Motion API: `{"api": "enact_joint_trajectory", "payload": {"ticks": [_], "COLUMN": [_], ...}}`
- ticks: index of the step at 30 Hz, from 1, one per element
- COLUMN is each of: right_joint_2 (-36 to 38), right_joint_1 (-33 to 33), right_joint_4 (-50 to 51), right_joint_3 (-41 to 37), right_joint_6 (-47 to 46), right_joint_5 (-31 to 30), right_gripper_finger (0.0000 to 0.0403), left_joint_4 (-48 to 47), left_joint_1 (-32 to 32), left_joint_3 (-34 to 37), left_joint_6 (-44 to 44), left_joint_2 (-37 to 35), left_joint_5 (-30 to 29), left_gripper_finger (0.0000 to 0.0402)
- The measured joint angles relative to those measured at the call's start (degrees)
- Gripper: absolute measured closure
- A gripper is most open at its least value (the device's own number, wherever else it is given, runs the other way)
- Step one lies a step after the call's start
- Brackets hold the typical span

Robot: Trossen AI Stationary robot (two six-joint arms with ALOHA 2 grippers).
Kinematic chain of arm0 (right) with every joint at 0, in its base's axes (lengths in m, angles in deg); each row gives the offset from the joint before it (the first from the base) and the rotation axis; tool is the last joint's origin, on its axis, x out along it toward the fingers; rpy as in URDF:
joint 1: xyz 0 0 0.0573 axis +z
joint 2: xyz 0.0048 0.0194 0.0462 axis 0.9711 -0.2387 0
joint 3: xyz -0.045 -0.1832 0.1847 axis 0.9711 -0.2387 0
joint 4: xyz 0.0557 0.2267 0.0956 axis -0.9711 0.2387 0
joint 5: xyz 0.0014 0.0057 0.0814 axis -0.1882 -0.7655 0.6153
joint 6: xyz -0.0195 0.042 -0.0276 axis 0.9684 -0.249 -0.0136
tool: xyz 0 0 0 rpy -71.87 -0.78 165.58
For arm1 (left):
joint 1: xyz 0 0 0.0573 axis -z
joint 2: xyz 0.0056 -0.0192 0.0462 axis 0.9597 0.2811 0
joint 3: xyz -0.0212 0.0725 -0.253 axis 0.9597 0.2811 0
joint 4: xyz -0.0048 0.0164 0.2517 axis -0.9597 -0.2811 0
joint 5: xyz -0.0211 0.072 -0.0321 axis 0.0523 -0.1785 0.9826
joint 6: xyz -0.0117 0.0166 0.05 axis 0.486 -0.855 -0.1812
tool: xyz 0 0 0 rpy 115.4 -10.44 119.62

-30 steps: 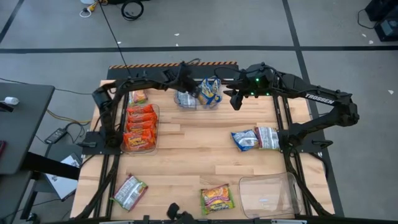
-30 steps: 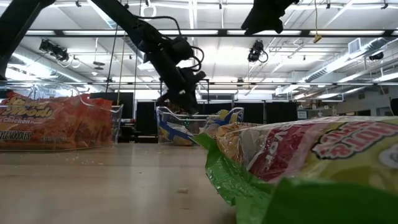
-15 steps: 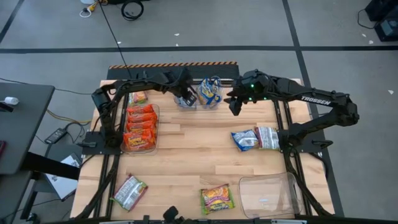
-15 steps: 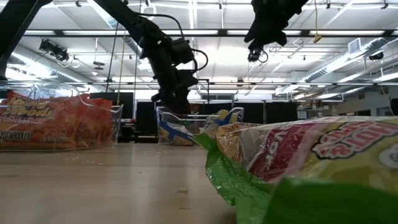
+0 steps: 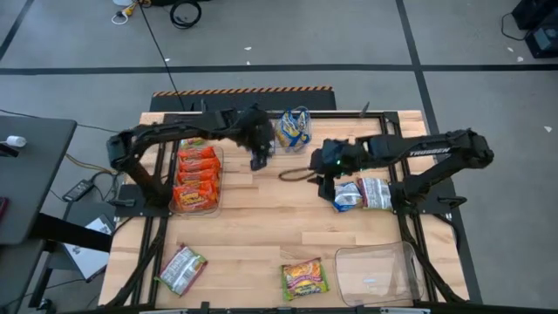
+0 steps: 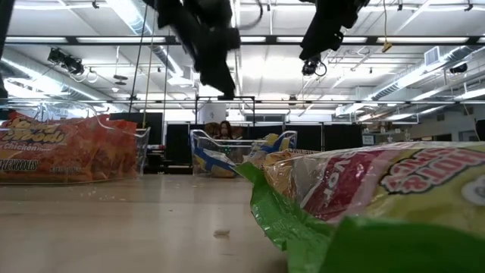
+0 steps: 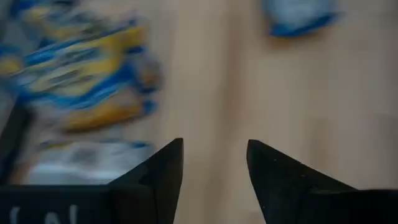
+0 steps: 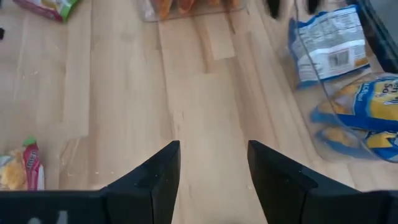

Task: Sort Maruchan noodles
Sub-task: Put the blue noodles into the middle transparent bin

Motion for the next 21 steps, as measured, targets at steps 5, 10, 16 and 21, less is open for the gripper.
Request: {"api": "enact_joint_trajectory", "payload": {"ticks": [5,10,16,21], "right_joint_2": [-1.93,-3.13,-5.43,-5.63], "right_joint_1": [4.47,6.43,5.95,4.23], "right_joint_4": [2.89,18.70,27.17,23.30], "right_joint_3": [0.43,0.34,-5.66,-15.06], "right_joint_6": [-4.67,-11.57,-5.06,-0.23], "right_joint_5": [-2.03,-3.08,-2.29,0.64], "right_gripper_finger": [0.0210,0.0210,0.0210,0.0212], "left_joint_4": [-4.79,-11.38,-14.05,-14.47], "left_joint_1": [6.45,14.04,26.73,40.05], "left_joint_3": [-0.04,0.02,0.78,1.44], "left_joint_6": [3.37,11.74,28.52,44.56], "left_joint_2": [-5.47,-8.45,-10.56,-10.87], "left_joint_5": [1.35,0.58,-8.30,-18.45], "left_gripper_finger": [0.0220,0.0220,0.0221,0.0221]}}
